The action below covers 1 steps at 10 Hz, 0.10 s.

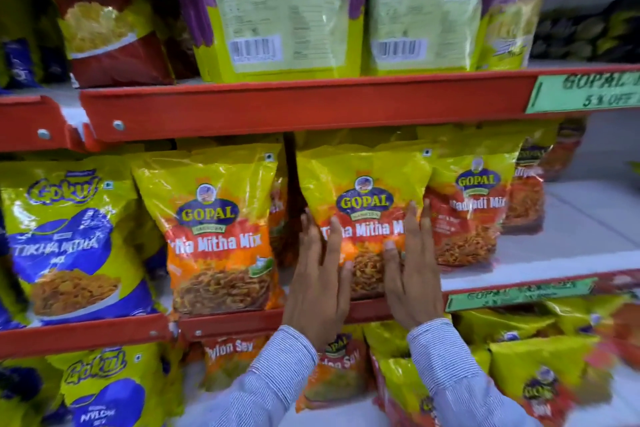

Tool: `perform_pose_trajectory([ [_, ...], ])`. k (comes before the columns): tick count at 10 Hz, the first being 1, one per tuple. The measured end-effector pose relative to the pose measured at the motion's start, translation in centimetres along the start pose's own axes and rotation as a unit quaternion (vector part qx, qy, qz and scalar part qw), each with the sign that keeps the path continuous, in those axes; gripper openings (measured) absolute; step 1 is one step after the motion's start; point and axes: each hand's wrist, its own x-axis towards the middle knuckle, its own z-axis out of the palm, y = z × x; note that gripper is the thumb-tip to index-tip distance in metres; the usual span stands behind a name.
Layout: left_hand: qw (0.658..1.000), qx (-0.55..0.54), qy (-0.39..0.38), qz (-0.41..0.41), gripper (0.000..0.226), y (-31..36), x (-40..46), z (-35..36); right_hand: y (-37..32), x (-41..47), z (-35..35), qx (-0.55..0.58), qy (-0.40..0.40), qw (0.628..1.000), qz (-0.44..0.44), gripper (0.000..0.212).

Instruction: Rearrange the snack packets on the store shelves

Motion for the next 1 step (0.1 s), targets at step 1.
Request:
perform_pose_trajectory([
  [1,1.000,0.026,0.007,-0.010,0.066,0.29,0.40,0.15,0.03,0.23,-0.71,-0.008,-0.003,1.000,-0.014,0.065],
])
